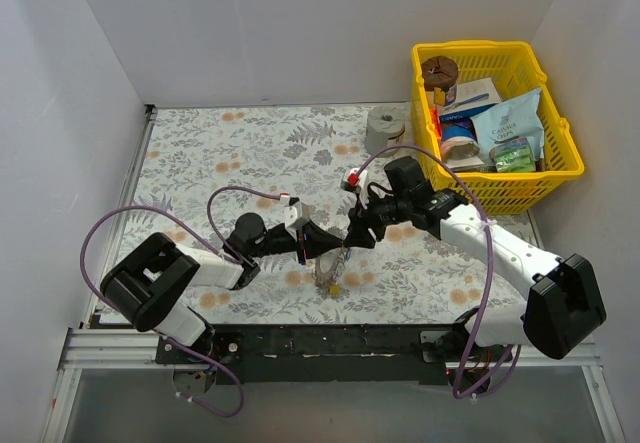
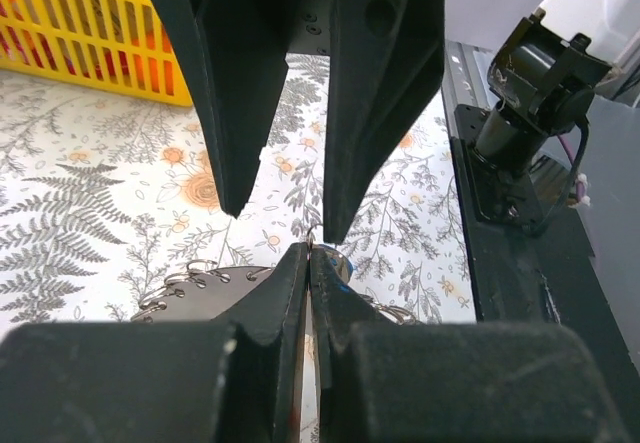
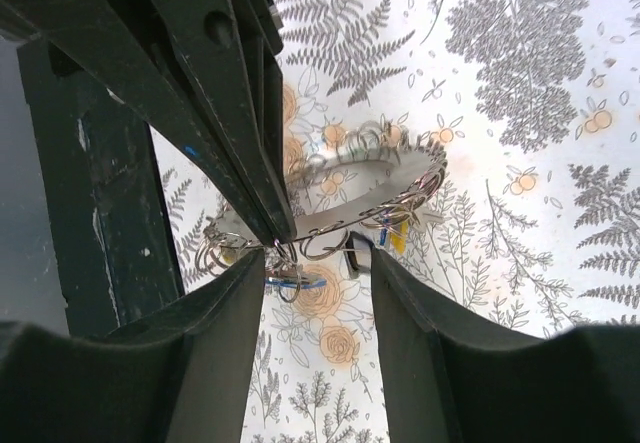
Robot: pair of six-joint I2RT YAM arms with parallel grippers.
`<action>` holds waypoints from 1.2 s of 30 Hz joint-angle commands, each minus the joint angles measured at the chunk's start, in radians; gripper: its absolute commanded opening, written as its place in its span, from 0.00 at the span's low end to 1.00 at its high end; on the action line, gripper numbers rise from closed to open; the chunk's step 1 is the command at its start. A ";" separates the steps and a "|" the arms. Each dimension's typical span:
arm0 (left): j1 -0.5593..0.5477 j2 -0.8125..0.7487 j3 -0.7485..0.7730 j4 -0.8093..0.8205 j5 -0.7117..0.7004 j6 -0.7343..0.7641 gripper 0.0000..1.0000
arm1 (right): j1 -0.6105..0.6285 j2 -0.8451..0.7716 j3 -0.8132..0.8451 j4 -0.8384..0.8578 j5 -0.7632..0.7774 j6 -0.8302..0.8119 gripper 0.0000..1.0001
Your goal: Put the keys on the keyring
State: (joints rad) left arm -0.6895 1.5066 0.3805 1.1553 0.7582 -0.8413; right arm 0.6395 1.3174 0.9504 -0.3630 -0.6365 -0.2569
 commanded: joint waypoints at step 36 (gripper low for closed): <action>-0.001 -0.126 -0.092 0.204 -0.100 -0.033 0.00 | -0.080 0.019 -0.102 0.190 -0.275 0.054 0.14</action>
State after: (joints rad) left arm -0.6895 1.4342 0.2890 1.2942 0.6651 -0.8787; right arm 0.5686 1.3327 0.8661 -0.2058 -0.8867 -0.1989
